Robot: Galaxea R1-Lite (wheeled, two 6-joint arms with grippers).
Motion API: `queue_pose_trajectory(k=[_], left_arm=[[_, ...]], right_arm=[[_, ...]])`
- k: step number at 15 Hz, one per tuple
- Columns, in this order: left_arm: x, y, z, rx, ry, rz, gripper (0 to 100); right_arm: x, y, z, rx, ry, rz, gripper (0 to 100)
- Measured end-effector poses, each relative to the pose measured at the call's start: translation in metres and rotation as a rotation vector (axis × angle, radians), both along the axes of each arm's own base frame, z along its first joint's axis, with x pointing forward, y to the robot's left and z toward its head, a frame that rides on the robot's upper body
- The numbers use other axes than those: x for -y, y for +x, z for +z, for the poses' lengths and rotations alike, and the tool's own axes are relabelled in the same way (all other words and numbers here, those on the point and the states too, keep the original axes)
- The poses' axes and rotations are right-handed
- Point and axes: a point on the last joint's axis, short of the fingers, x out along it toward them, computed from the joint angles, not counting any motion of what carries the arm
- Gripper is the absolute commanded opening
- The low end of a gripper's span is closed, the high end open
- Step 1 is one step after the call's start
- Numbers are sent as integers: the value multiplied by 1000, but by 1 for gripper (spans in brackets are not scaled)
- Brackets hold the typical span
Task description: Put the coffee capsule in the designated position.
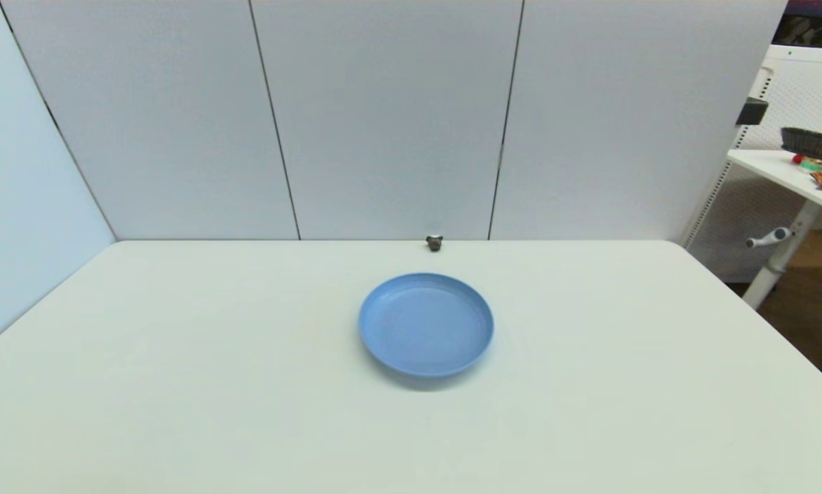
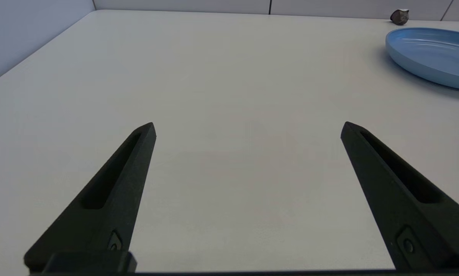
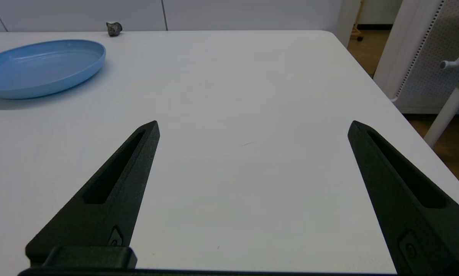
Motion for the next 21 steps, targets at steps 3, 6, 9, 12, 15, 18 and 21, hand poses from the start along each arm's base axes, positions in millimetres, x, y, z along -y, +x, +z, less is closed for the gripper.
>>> queue_pose_trajectory(k=[3, 6, 9, 12, 15, 18, 21], left_arm=[[0, 0, 0, 0, 0, 0, 100], [0, 0, 0, 0, 0, 1, 100], [0, 0, 0, 0, 0, 0, 100], [0, 0, 0, 0, -1, 0, 100], [0, 0, 0, 0, 0, 1, 100], [0, 0, 0, 0, 0, 0, 100], [0, 0, 0, 0, 0, 1, 100]], right_arm=[[0, 0, 0, 0, 0, 0, 100], [0, 0, 0, 0, 0, 0, 100], [0, 0, 0, 0, 0, 0, 100], [0, 0, 0, 0, 0, 0, 100], [0, 0, 0, 0, 0, 0, 100], [0, 0, 0, 0, 0, 0, 100], [0, 0, 0, 0, 0, 0, 100]])
